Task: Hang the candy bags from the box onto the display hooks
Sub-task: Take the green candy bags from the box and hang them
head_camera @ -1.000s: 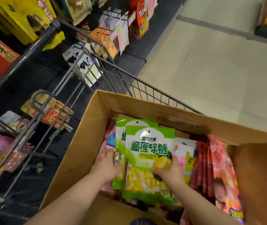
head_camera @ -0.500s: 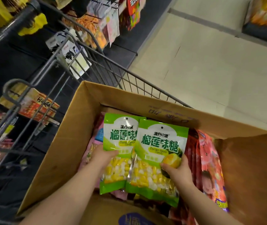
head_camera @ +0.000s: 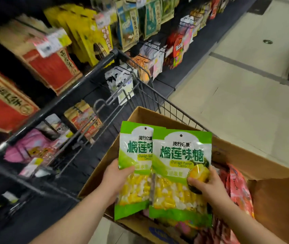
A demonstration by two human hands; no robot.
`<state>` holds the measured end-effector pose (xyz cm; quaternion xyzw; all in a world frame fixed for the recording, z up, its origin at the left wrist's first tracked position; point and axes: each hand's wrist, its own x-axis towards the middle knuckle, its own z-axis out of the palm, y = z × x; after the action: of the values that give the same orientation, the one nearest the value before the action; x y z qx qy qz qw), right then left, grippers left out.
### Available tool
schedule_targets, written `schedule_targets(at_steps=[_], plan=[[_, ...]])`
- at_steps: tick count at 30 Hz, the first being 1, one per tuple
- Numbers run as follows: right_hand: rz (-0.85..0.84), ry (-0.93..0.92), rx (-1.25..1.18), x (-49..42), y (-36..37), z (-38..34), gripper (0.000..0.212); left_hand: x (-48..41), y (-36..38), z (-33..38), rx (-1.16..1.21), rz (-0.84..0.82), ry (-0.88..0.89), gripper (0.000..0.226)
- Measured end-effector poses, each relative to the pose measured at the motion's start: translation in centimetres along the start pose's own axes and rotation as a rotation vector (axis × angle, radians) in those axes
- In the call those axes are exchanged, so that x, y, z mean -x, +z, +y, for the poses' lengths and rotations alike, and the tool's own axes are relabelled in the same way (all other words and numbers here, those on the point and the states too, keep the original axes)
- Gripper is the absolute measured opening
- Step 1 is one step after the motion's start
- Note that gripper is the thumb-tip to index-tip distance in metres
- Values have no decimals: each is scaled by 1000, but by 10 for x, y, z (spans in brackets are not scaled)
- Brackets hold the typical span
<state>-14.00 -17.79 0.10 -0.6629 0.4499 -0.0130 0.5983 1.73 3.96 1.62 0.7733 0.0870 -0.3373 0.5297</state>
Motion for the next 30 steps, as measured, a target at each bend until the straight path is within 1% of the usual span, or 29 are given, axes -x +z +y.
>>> schedule_targets(at_steps=[3, 6, 8, 12, 16, 19, 20, 22, 23, 25, 26, 28, 30], plan=[[-20, -113, -7, 19, 7, -31, 55, 27, -28, 14, 81, 31, 100, 35], [-40, -233, -12, 44, 24, -60, 59, 60, -63, 18, 196, 95, 157, 22], [-64, -285, -12, 62, 39, -76, 59, 86, -90, 15, 271, 136, 192, 18], [-181, -363, -7, 115, 82, -97, 48, 152, -150, -10, 396, 288, 273, 18], [-372, -428, -26, 185, 132, -100, 42, 226, -210, -60, 504, 452, 304, 14], [-488, -483, 27, 234, 174, -88, 41, 282, -247, -111, 577, 576, 302, 21], [-516, -493, 49, 253, 188, -83, 45, 301, -258, -128, 603, 615, 293, 23], [-592, -522, 104, 286, 218, -72, 70, 339, -277, -161, 655, 681, 274, 22], [-641, -523, 117, 303, 233, -67, 72, 358, -286, -177, 665, 719, 267, 22], [-731, -535, 149, 337, 259, -57, 51, 395, -304, -206, 691, 803, 271, 20], [-759, -556, 154, 355, 271, -55, 46, 411, -312, -221, 707, 839, 277, 23], [-816, -577, 172, 383, 293, -48, 43, 440, -325, -247, 724, 894, 292, 37], [-877, -593, 206, 412, 312, -43, 41, 460, -337, -271, 731, 947, 294, 42]])
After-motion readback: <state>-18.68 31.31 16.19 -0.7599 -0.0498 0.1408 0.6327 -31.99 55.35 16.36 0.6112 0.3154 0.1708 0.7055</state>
